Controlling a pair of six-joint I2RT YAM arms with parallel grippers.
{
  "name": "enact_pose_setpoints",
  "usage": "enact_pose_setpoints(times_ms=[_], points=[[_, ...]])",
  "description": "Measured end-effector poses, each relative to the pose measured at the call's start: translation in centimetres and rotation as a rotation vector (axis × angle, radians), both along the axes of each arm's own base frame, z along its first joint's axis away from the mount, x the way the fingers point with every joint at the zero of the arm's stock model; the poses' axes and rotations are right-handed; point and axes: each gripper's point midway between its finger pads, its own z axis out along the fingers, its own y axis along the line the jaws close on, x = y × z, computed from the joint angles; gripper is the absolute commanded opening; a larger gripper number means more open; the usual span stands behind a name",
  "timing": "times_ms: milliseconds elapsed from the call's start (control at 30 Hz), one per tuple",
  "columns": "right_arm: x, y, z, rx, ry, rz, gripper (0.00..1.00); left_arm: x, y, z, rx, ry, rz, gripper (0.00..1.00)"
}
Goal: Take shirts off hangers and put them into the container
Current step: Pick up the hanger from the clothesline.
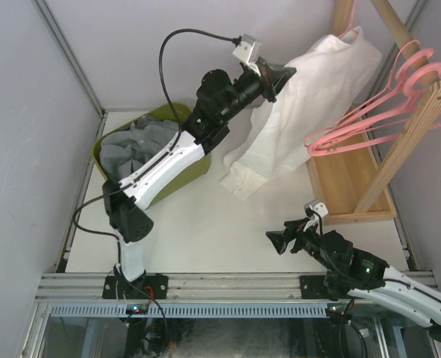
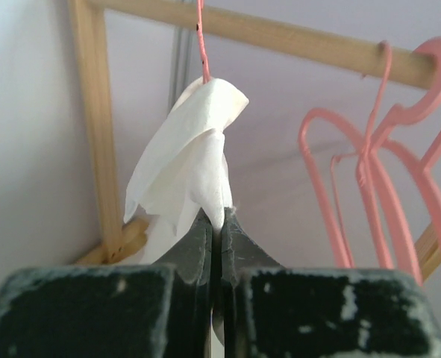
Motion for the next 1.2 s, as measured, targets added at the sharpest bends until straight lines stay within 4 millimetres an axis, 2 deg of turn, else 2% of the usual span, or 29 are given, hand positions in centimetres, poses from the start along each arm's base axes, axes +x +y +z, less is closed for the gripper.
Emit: enact_pose_setpoints(times_ms=[167, 233, 467, 567, 633, 800, 933, 1000, 1200], points=[[0.0, 0.1, 0.2, 0.007, -0.005, 0.000, 0.76, -0.7, 3.1, -4.3, 0.050, 0.059, 0.095, 0.00], [0.1, 0.2, 0.4, 0.012, -0.009, 0.001, 0.76, -1.1, 4.1, -5.4, 0.053, 0.074, 0.121, 0.00], [0.3, 0.7, 1.1, 0.023, -0.020, 0.009, 0.74, -2.8, 8.0, -7.1, 0.018, 0.083, 0.202, 0.00], [0.5, 0.8, 1.8, 0.041, -0.026, 0.000, 0.71, -4.2, 10.1, -9.1, 0.027, 0.101, 0.226, 0.00], [0.7, 0.8, 1.9, 0.040, -0.025, -0.015, 0.70, -5.3, 11.3, -11.3, 0.049, 0.122, 0.234, 0.00], [1.1, 1.2, 1.7, 0.014, -0.006, -0.030, 0.62, -8.4, 14.3, -20.2, 0.144, 0.233, 0.233, 0.00], [1.5, 2.3, 3.9, 0.058, 0.029, -0.048, 0.61, -10.8, 16.3, -25.2, 0.202, 0.309, 0.228, 0.00], [2.0, 3.2, 6.0, 0.095, 0.039, -0.061, 0.61, -12.0, 17.3, -26.0, 0.204, 0.320, 0.229, 0.00], [3.5, 6.0, 10.3, 0.139, 0.054, -0.128, 0.62, -15.7, 19.3, -25.6, 0.182, 0.292, 0.220, 0.00]])
